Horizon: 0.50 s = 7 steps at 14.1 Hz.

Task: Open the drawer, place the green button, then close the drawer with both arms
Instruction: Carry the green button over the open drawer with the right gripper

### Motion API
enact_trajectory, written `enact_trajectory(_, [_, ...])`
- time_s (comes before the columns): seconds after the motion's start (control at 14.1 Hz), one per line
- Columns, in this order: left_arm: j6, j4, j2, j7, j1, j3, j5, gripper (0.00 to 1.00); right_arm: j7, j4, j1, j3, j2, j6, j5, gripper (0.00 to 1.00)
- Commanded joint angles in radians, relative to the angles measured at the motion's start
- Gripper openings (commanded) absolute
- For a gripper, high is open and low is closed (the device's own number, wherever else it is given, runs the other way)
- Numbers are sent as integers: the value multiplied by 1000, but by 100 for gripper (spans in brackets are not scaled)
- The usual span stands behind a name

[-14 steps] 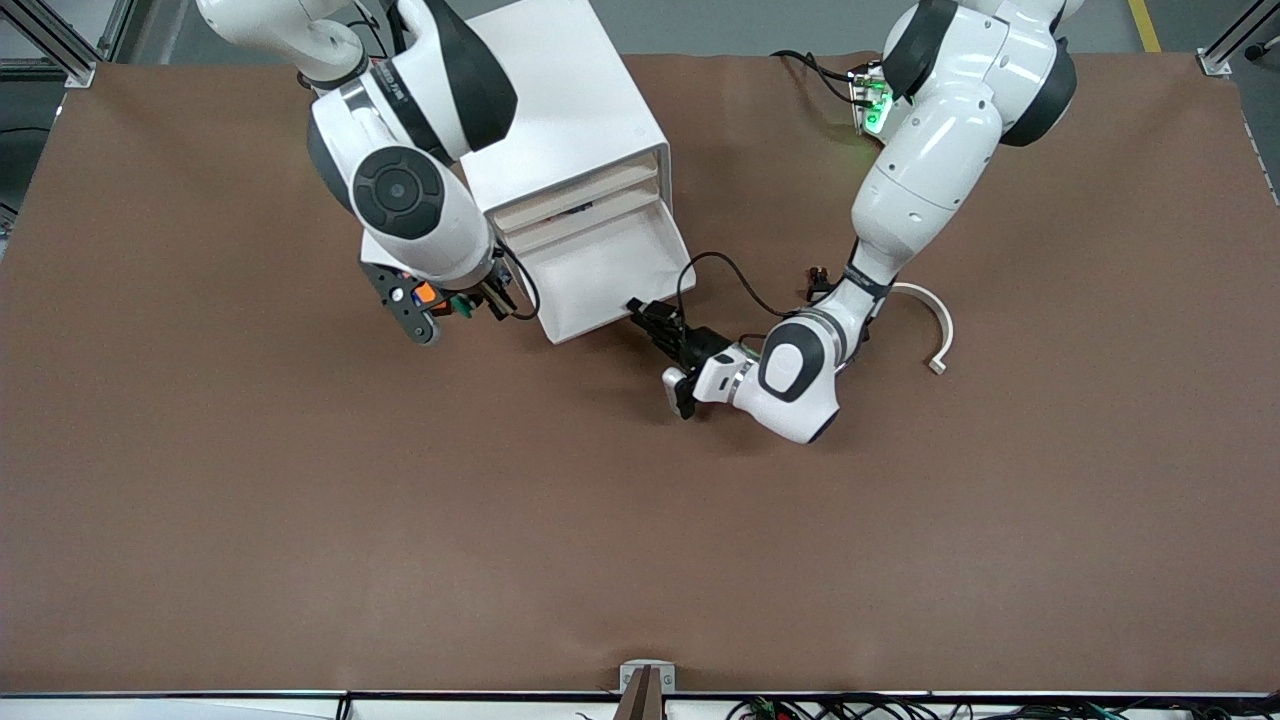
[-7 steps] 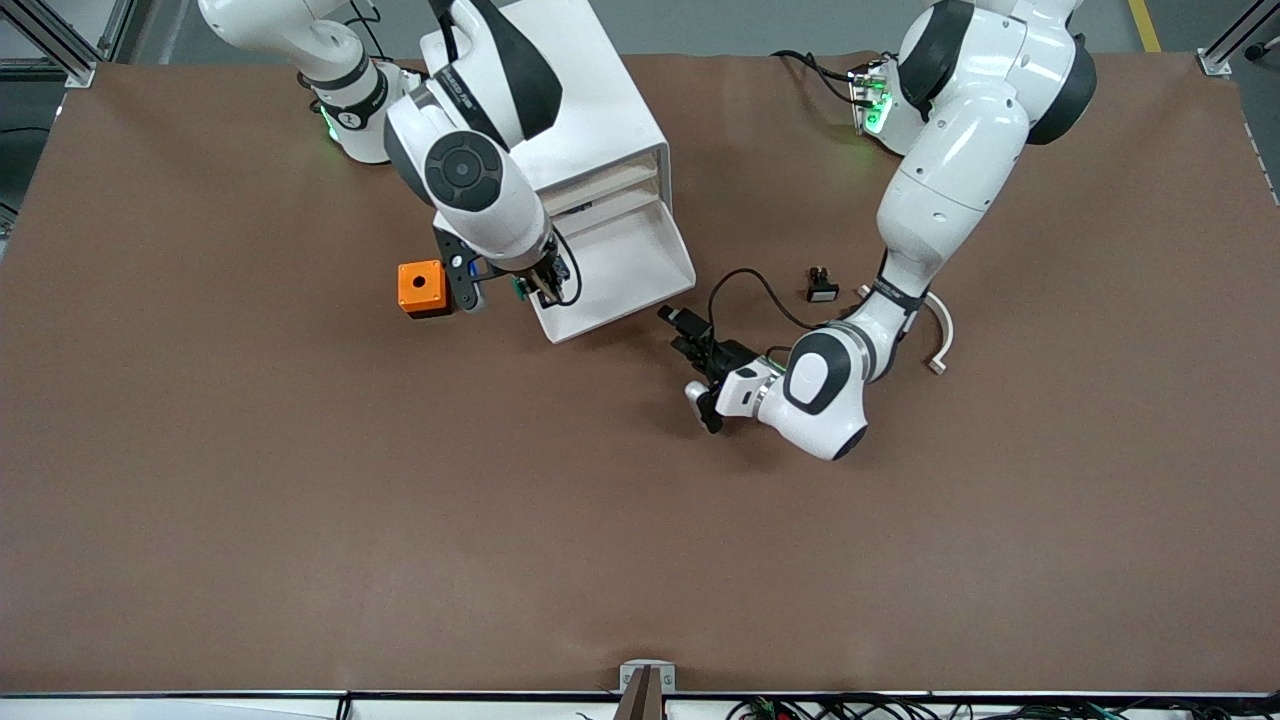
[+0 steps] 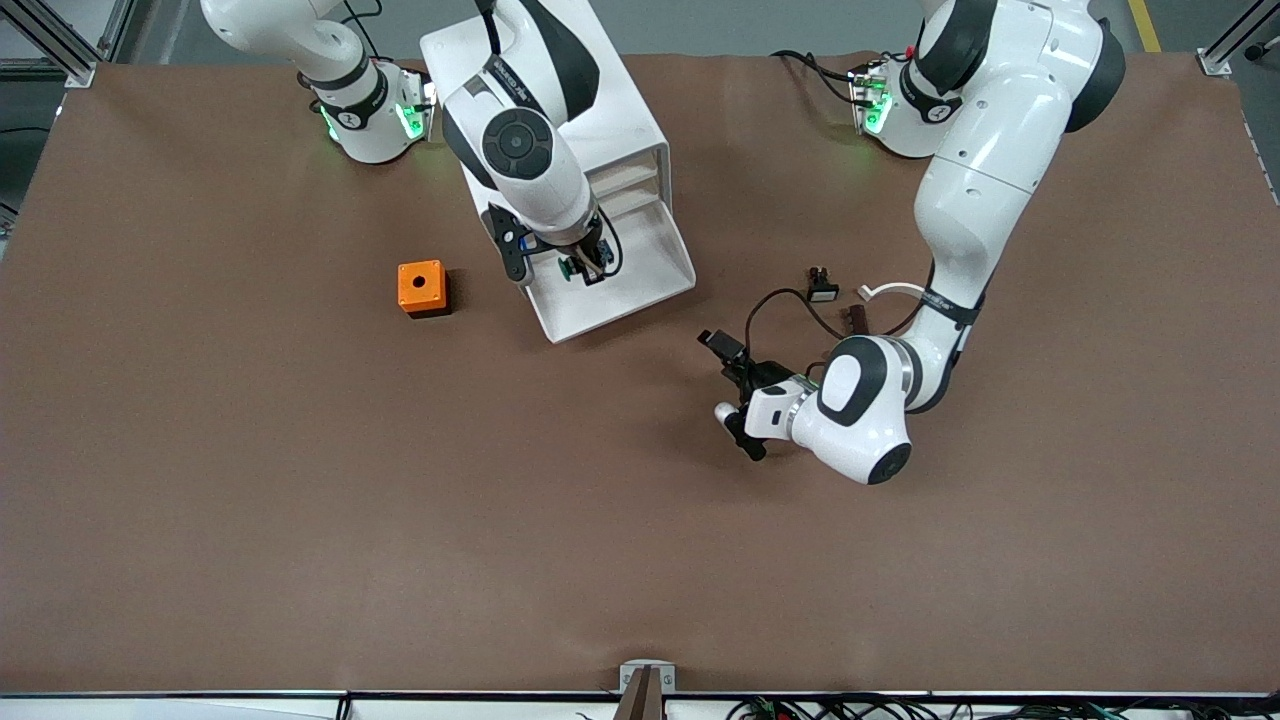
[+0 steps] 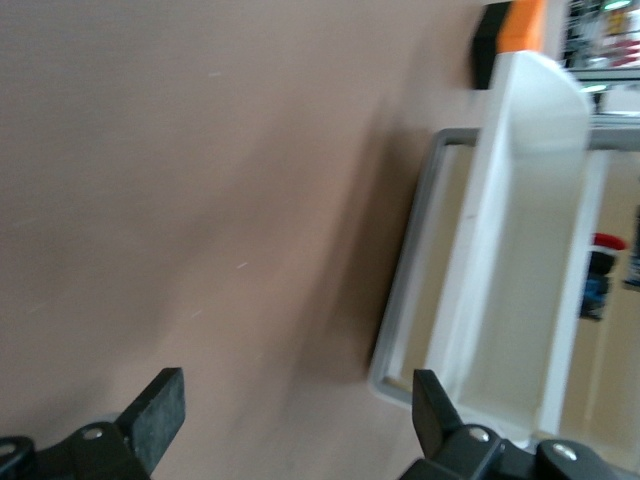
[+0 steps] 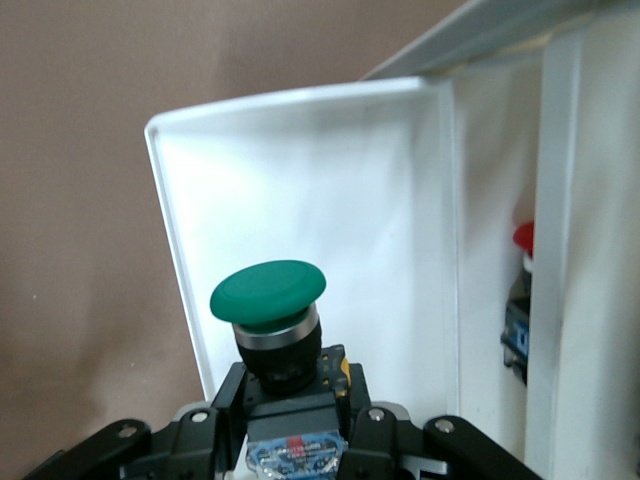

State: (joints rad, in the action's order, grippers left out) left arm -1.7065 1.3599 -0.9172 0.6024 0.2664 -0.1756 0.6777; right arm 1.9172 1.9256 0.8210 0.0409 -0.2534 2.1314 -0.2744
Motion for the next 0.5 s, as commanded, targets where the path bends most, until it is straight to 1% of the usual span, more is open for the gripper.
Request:
enact_trajectory(0.0, [7, -31, 29, -68, -3, 43, -102, 100, 8, 33, 7, 10, 11, 30, -32, 21])
enact_trajectory(0.21, [8, -45, 44, -107, -3, 76, -193, 100, 8, 42, 7, 10, -29, 88, -32, 21])
enact_trajectory(0.42, [8, -59, 66, -130, 2, 120, -201, 100, 10, 42, 26, 10, -72, 145, -34, 22])
